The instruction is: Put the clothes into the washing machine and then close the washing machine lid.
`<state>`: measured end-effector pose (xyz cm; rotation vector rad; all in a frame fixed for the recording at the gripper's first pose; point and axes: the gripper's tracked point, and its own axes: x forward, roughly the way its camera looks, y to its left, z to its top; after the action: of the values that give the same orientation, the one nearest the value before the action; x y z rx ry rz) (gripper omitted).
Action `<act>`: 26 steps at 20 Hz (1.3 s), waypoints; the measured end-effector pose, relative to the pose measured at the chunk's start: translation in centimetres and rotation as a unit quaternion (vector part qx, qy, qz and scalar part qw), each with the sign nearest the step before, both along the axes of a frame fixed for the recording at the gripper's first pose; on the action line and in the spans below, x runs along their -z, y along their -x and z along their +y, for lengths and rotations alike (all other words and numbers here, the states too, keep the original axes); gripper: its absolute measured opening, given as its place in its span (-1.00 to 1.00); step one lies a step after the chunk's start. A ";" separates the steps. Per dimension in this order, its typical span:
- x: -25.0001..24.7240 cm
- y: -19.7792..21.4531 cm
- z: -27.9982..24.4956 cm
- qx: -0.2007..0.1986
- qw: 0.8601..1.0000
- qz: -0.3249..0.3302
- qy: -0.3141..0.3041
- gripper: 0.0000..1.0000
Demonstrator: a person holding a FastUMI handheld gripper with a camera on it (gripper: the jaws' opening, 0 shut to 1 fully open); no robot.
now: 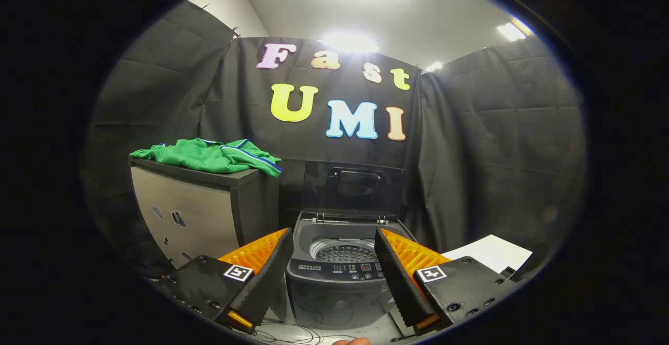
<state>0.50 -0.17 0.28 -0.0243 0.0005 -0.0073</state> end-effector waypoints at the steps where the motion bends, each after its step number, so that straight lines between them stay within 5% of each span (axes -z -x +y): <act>1: 0.0 0.0 0.0 0.000 1.000 0.001 0.002 0.96; 26: -3.5 -2.5 2.3 -0.019 1.000 0.006 -0.001 0.96</act>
<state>2.99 2.17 3.74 -0.0224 0.0111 0.0304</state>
